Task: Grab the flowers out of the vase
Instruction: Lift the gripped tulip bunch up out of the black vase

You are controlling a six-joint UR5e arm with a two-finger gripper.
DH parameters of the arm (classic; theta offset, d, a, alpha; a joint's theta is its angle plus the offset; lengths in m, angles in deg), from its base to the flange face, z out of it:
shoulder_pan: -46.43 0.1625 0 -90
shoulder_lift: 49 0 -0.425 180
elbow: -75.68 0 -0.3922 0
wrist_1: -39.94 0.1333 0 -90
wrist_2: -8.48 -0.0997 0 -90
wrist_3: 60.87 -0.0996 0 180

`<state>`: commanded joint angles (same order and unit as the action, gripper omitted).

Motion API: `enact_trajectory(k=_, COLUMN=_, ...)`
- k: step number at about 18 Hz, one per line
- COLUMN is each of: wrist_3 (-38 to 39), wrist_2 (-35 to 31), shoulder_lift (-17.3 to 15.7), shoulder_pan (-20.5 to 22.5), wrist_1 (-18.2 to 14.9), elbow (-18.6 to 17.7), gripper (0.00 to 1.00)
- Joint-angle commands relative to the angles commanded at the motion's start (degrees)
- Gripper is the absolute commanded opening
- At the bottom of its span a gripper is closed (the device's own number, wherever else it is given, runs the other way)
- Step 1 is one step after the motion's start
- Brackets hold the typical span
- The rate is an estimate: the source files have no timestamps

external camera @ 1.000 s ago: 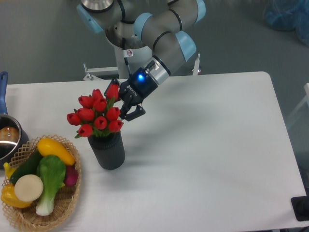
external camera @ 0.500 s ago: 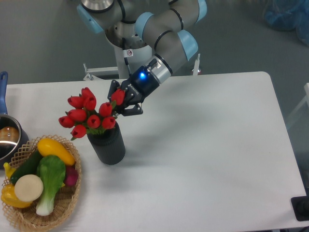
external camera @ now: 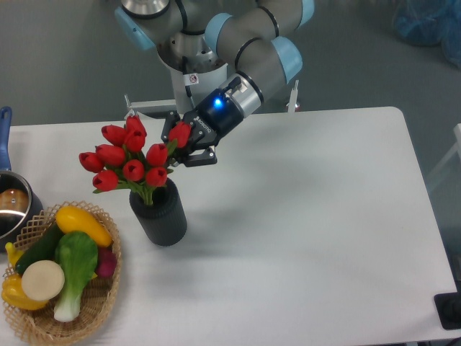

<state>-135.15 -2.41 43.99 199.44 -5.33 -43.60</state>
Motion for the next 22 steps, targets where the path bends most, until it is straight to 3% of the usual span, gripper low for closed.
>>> enact_trajectory(k=4, wrist_3=3.43, wrist_2=0.7, shoulder_lift=-0.17, shoulder_pan=0.09, wrist_1=-0.09, elbow=2.38, gripper=0.0)
enact_trajectory(k=11, wrist_3=5.81, wrist_2=1.93, shoulder_lift=-1.23, shoulder_pan=1.23, wrist_1=-0.09, elbow=3.17, gripper=0.0)
enact_trajectory(k=22, wrist_3=10.74, wrist_2=3.17, shoulder_lift=-1.32, shoulder_pan=4.21, wrist_1=-0.18, elbow=9.06, gripper=0.0)
